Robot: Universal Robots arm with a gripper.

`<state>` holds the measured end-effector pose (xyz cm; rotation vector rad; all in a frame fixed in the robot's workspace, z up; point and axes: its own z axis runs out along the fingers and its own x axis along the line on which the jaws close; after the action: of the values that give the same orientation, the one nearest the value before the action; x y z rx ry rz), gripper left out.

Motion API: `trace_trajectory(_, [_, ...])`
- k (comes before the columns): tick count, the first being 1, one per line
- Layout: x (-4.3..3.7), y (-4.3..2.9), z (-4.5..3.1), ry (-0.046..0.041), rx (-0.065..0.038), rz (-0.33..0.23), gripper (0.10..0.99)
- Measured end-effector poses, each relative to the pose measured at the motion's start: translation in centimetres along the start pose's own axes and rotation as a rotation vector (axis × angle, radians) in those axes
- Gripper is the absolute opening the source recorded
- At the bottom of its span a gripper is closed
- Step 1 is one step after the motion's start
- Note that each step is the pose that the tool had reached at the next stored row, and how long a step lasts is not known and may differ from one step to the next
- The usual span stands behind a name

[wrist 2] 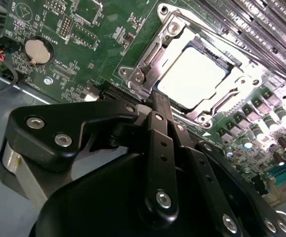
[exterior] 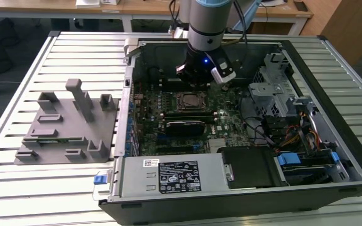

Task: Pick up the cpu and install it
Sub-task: 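Install the second cpu locking lever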

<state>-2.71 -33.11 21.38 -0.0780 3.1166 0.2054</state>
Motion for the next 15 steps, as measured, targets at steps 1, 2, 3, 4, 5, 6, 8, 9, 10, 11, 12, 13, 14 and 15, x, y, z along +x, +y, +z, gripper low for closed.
trace_trajectory(1, [-0.01, 0.04, -0.31, -0.0003, 0.000, 0.000, 0.106])
trace_trajectory(2, [-0.02, 0.10, -0.73, -0.0002, 0.000, 0.000, 0.106])
trace_trajectory(3, [-0.03, 0.16, -1.18, -0.0002, 0.000, 0.000, 0.106])
trace_trajectory(4, [-0.04, 0.21, -1.61, 0.0000, 0.000, 0.000, 0.106])
trace_trajectory(5, [-0.04, 0.27, -2.04, 0.0004, 0.000, 0.000, 0.106])
trace_trajectory(6, [-0.05, 0.30, -2.25, 0.0010, 0.000, 0.000, 0.106])
trace_trajectory(8, [-0.05, 0.15, -2.32, 0.0029, -0.001, 0.000, 0.106])
trace_trajectory(9, [-0.04, -0.11, -2.36, 0.0039, 0.000, 0.000, 0.106])
trace_trajectory(10, [-0.02, -0.44, -2.40, 0.0045, -0.001, 0.000, 0.106])
trace_trajectory(11, [-0.01, -0.79, -2.45, 0.0053, -0.001, 0.001, 0.106])
trace_trajectory(12, [0.01, -1.16, -2.49, 0.0058, -0.001, 0.001, 0.106])
trace_trajectory(13, [0.03, -1.53, -2.54, 0.0062, -0.001, 0.001, 0.106])
trace_trajectory(14, [0.05, -1.94, -2.60, 0.0066, -0.001, 0.001, 0.106])
trace_trajectory(15, [0.07, -2.32, -2.65, 0.0069, -0.001, 0.001, 0.106])
